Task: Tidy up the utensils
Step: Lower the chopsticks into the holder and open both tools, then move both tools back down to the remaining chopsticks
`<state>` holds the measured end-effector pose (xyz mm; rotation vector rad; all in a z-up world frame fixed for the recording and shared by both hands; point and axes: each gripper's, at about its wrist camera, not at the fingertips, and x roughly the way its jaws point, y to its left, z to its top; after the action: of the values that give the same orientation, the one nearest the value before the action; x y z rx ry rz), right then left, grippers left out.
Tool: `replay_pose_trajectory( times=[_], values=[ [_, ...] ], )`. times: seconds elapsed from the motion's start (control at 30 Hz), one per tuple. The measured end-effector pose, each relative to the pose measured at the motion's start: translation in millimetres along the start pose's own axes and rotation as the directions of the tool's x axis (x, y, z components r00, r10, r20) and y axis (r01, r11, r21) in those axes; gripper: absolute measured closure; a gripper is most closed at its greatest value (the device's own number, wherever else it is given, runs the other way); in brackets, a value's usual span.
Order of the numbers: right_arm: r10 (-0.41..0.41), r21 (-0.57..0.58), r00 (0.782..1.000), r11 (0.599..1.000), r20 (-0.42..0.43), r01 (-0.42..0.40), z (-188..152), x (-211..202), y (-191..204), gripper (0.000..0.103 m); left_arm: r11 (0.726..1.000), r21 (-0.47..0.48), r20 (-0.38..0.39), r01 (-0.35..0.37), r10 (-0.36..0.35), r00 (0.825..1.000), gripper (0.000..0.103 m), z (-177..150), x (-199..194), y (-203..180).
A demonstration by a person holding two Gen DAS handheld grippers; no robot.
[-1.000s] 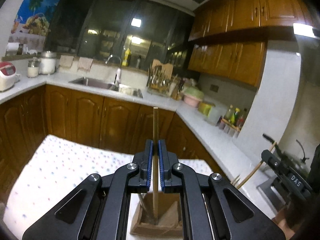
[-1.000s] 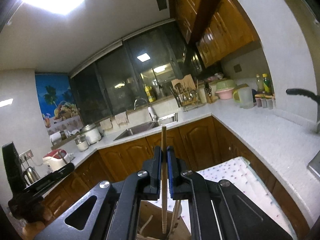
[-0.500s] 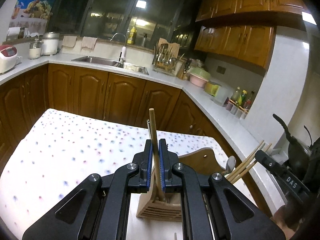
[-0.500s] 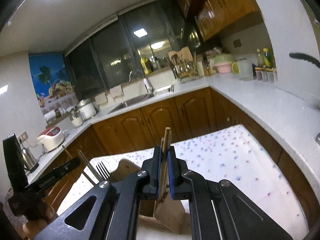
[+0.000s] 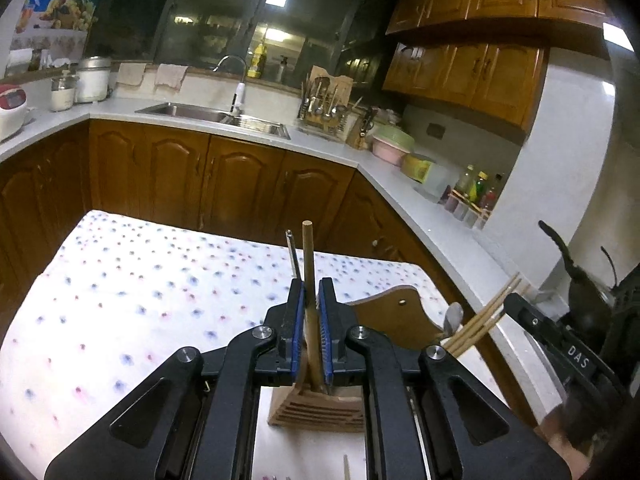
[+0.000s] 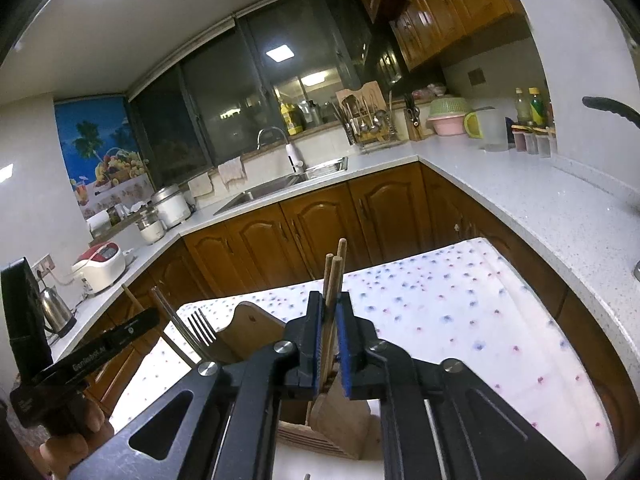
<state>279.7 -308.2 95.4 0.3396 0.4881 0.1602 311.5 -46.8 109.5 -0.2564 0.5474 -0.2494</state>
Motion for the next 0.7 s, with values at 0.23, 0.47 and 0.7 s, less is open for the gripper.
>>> replay_pose_trajectory(
  times=[0.23,0.47,0.7],
  values=[
    [0.036,0.051,0.998,0.998,0.056,-0.039,4.2,-27.7,-7.7,0.054,0.999,-0.037,0.033,-0.006,0.008,0.999,0.044,-5.3,-32.7,5.3],
    [0.059,0.098,0.991,0.993,0.119,-0.071,-16.3,-71.4,-18.7,0.009,0.996,-0.085,0.013,-0.028,0.029,0.999,0.03,-40.2,-65.7,15.2],
    [0.048,0.121,0.997,0.991,0.055,-0.054,-58.5,-100.6,-30.7,0.009,0.996,-0.076,-0.06,-0.05,0.046,0.997,0.03,-82.6,-87.5,10.7]
  ],
)
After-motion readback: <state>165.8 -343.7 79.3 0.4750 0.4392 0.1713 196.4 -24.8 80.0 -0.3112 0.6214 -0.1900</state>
